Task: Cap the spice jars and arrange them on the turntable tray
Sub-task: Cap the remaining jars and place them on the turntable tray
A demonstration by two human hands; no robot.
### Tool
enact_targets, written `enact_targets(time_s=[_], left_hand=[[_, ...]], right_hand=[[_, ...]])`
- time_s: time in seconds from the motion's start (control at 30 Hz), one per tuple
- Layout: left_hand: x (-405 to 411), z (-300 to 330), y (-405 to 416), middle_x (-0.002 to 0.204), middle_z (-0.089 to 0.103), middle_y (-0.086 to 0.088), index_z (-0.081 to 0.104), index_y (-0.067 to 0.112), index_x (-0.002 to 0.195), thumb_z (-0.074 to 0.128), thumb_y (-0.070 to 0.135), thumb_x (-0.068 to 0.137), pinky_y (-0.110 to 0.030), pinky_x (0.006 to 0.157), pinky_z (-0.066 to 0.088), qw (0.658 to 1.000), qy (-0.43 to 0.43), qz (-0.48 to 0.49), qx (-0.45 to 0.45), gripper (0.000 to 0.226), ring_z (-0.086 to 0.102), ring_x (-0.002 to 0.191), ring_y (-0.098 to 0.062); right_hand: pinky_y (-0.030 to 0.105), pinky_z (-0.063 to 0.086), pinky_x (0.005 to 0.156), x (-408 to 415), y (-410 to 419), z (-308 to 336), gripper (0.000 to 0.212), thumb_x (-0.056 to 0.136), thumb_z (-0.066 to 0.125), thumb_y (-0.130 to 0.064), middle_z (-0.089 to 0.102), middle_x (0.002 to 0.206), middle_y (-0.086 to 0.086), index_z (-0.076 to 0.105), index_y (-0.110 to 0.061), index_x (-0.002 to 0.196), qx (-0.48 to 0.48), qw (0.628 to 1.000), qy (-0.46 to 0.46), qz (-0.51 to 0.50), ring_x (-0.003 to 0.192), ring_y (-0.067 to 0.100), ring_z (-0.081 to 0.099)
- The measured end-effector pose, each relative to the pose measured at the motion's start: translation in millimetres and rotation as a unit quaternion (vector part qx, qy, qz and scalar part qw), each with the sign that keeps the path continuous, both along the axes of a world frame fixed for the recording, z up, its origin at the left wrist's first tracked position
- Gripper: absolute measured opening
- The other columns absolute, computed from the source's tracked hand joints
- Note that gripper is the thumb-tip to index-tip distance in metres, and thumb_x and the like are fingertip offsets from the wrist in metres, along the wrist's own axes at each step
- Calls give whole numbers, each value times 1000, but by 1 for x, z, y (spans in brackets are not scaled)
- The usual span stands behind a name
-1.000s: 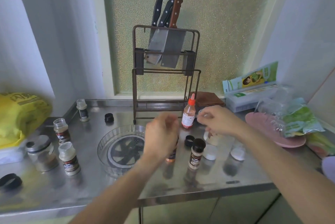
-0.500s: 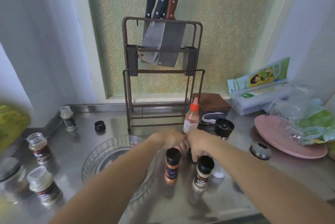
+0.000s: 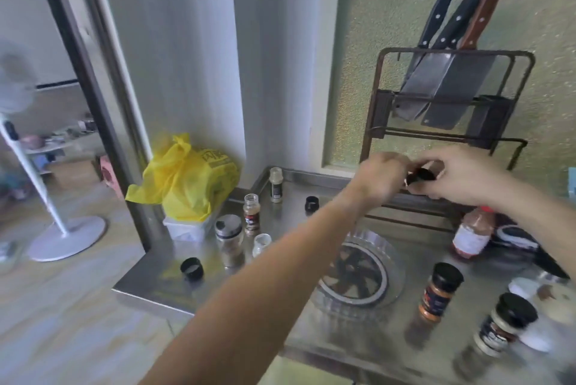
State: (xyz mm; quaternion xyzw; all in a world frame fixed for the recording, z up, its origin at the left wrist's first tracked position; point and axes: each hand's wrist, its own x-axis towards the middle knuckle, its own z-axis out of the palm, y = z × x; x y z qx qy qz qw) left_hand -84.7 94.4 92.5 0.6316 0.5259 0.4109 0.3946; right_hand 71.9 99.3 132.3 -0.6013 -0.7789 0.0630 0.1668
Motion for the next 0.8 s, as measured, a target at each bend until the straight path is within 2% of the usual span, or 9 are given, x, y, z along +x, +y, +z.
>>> enact_targets(time_s=[0.07,0.17,0.27,0.33,0.4,0.47,0.5,0.67,0.8], left_hand=[[-35,13,-23,106,74,-14,71,6,105,47,30,91,-49,97,53,998,-3,42,44,36,69,102,-33],[-91,4,-51,105,77,-10,68,14,114,44,24,87,-47,98,54,992,-11,90,89,36,71,101,-28],[-141,-20,-75,100,80,0,71,21,106,51,16,86,-48,101,53,986,-27,124,109,29,73,103,-21],[-168,-43,-91,105,78,7,71,21,109,54,6,87,-46,102,53,977,-22,177,114,32,71,106,-10],[-183,-65,-112,112,74,11,68,24,116,57,4,86,-35,100,55,964,-13,242,107,38,68,105,0],[-188,-90,-130,117,71,11,64,23,122,66,10,86,-13,90,53,955,2,270,121,38,64,101,13],[-187,-103,-136,119,69,11,62,23,124,72,15,86,-10,89,52,954,6,269,130,40,63,101,15],[-173,-153,-137,125,66,6,55,18,134,83,35,75,-33,100,52,956,90,262,101,67,63,115,-12],[-159,-162,-125,99,70,6,60,20,119,83,33,72,-35,81,53,953,101,280,53,54,67,93,-19]], right_hand=[[26,48,65,-36,-11,4,29,73,87,-38,67,72,-9,75,-34,99,2,998,54,39,77,23,64],[16,34,57,-91,-29,-5,29,78,85,-30,65,84,-8,76,-34,105,-6,990,119,69,81,17,58],[21,46,63,-136,-43,-31,31,72,88,-24,72,90,-5,76,-28,100,-46,974,197,99,83,20,67],[35,59,76,-161,-47,-55,35,66,88,-16,76,96,0,71,-27,94,-98,960,241,104,84,23,71],[44,61,81,-180,-52,-76,37,62,86,-13,73,94,-1,66,-26,90,-131,947,275,99,83,22,69],[38,57,77,-194,-57,-93,35,61,88,-20,70,88,-2,66,-24,88,-125,943,295,85,82,21,68],[34,54,74,-198,-57,-99,34,61,89,-23,71,86,-1,66,-23,86,-117,944,298,77,81,19,68],[29,52,68,-208,-58,-117,24,63,87,-22,74,81,3,66,-19,75,-75,956,267,96,68,13,62],[34,57,76,-207,-57,-123,27,65,84,-23,72,83,-5,61,-28,77,-64,969,206,122,79,17,69]])
